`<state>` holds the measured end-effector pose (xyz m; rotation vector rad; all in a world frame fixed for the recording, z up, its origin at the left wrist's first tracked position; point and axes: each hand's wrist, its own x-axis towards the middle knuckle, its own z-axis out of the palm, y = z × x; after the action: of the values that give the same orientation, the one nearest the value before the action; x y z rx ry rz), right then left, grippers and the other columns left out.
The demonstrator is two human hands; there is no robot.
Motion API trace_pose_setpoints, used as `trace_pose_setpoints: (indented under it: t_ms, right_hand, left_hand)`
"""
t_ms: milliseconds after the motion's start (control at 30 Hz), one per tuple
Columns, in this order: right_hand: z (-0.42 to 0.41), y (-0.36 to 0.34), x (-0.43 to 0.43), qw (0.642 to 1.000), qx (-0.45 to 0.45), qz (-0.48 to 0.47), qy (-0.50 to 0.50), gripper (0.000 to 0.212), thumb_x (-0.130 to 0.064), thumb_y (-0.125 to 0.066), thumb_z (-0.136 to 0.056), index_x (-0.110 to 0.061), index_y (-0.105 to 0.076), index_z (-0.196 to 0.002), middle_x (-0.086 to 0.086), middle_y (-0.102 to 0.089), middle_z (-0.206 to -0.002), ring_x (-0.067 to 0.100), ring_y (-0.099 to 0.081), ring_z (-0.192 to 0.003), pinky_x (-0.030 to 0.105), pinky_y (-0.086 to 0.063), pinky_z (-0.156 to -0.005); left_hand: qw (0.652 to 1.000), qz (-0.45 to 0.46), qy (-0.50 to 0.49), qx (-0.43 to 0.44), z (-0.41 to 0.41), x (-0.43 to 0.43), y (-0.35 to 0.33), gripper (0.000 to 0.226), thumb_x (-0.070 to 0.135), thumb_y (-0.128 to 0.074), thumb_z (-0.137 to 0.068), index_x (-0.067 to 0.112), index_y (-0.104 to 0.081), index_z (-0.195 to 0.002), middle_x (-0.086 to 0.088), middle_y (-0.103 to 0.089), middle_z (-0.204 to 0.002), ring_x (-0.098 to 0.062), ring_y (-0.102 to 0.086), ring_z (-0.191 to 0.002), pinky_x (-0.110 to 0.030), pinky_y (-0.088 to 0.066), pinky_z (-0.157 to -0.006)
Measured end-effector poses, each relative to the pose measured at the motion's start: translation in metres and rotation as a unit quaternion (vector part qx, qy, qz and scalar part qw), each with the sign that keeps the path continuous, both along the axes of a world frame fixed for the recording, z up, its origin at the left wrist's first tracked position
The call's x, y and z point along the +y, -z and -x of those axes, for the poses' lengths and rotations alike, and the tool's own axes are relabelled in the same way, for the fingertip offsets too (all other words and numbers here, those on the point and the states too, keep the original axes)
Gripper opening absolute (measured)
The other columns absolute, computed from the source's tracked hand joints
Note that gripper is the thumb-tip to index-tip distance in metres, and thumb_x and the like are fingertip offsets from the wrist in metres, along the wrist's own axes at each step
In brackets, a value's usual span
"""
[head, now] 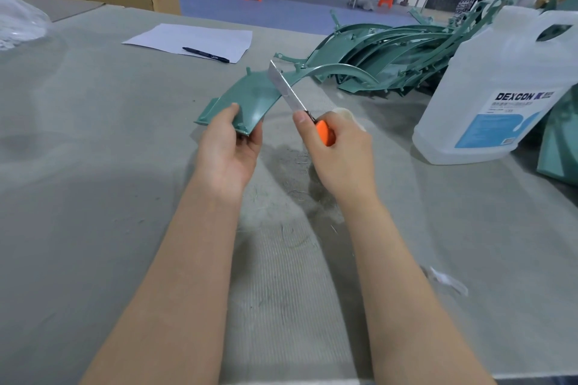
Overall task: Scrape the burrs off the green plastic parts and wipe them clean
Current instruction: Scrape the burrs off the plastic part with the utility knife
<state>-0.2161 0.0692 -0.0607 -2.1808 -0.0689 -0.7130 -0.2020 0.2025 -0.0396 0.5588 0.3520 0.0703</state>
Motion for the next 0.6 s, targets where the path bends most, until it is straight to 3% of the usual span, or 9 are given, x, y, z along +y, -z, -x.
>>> trace_pose_setpoints:
  t_ms: [167, 600]
  right_hand:
    - [-0.0009, -0.0003, -0.0024, 1.0, 0.01, 0.003, 0.014, 0.047, -0.06, -0.053, -0.09, -0.028, -0.037, -0.059, -0.007, -0.043, -0.057, 0.02, -0.048, -0.064, 0.036, -0.04, -0.062]
    - [0.0001, -0.0022, -0.0026, 0.999, 0.02, 0.004, 0.032, 0.048, -0.061, -0.051, -0.09, -0.027, -0.037, -0.06, -0.005, -0.047, -0.058, 0.027, -0.053, -0.069, 0.043, -0.047, -0.068]
  left_hand:
    - [0.999, 0.021, 0.031, -0.004, 0.0007, -0.0004, -0.0012, 0.009, 0.006, -0.05, -0.097, 0.004, -0.056, -0.091, -0.012, -0.063, -0.086, -0.02, -0.062, -0.074, -0.016, -0.049, -0.043]
    - [0.999, 0.014, 0.042, 0.002, -0.0013, 0.0004, -0.0009, 0.011, 0.006, -0.051, -0.097, 0.004, -0.057, -0.088, -0.012, -0.063, -0.082, -0.02, -0.061, -0.071, -0.016, -0.048, -0.041]
